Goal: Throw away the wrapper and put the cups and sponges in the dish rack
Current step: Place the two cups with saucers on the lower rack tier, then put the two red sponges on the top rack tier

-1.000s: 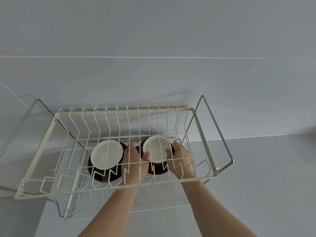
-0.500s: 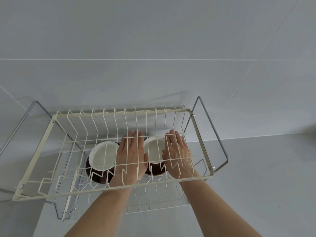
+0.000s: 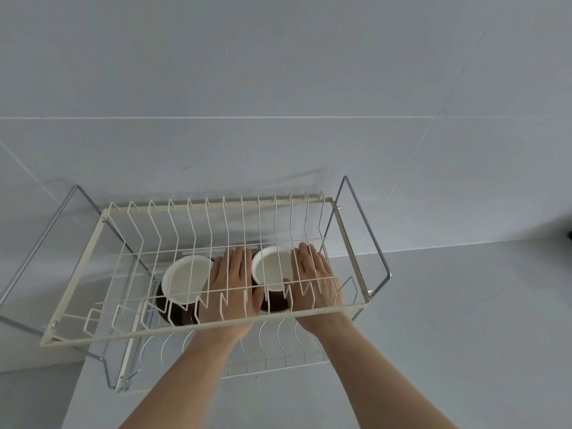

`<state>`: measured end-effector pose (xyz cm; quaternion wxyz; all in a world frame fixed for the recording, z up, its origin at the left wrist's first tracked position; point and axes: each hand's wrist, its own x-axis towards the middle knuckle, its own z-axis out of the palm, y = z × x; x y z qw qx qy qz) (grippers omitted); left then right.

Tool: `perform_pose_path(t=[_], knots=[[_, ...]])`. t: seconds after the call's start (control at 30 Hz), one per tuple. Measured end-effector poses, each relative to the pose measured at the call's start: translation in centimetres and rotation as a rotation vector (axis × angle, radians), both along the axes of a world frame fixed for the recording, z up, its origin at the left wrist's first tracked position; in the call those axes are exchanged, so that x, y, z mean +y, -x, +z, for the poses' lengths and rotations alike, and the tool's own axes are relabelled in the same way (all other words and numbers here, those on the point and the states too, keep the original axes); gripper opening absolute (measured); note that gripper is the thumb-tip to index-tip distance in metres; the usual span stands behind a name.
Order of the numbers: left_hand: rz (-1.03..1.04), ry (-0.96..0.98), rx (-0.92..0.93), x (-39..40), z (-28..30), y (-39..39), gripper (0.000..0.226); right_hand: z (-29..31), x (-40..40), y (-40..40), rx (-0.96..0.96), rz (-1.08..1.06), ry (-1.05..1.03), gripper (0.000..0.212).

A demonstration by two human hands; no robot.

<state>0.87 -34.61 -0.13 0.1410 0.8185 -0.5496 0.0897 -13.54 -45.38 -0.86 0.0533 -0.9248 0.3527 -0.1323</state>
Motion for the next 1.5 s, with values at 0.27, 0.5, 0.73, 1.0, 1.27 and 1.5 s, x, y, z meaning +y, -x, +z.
perform_pose_path(t=[0.27,0.5,0.73,1.0,1.27,1.5], knots=[[0.091,-0.226,0.021,4.5,0.0,3.1,0.074,0.2,5.4,2.8,0.047,0.034,0.007,0.073],[0.004,-0.227,0.058,9.3,-0.7,6.2,0.078,-0.1,10.9,7.3,0.108,0.006,-0.029,0.065],[-0.164,-0.279,0.186,13.0,-1.2,11.2,0.077,-0.7,14.4,13.8,0.143,-0.134,-0.079,0.065],[-0.458,-0.341,0.229,16.6,-2.7,17.5,0.076,-1.5,16.3,22.6,0.108,-0.420,-0.211,0.071],[-0.693,-0.454,0.241,18.9,-3.2,20.2,0.085,-2.9,17.6,29.9,0.145,-0.726,-0.304,0.088],[-0.891,-0.573,0.189,19.8,-2.9,19.4,0.099,-4.0,17.4,32.2,0.106,-0.896,-0.387,0.110]])
